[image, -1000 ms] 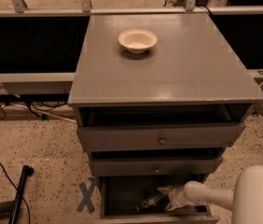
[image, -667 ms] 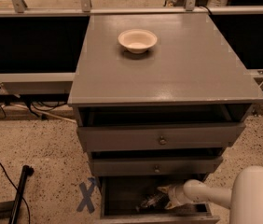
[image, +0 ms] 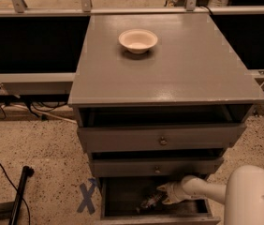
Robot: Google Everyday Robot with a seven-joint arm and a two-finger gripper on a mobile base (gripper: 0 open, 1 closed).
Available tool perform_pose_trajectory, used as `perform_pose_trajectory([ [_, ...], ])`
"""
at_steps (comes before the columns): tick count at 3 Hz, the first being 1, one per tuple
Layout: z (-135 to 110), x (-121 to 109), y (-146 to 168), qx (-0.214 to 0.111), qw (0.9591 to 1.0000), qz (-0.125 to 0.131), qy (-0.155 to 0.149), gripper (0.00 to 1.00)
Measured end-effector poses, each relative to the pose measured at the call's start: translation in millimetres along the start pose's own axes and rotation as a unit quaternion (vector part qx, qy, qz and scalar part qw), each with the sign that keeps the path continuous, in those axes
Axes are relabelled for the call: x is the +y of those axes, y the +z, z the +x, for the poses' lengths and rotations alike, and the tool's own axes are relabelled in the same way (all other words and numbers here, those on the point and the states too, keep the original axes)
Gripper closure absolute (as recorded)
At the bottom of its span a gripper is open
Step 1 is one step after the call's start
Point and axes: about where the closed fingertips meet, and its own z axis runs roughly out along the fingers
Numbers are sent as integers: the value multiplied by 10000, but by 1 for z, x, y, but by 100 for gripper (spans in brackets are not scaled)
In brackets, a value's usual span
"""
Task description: Pick water bottle from bottom drawer and place on counter
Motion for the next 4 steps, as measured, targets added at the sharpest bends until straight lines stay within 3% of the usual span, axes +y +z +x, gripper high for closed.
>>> perform_pose_trajectory([
  [1,-1,5,6,16,9999,-139,9,72],
  [2,-9,25,7,-13,9995,-315,67,93],
  [3,-18,35,3,-63,9991,-414,41,92],
  [4,-25,44,5,-214,9985,-486,136,100],
])
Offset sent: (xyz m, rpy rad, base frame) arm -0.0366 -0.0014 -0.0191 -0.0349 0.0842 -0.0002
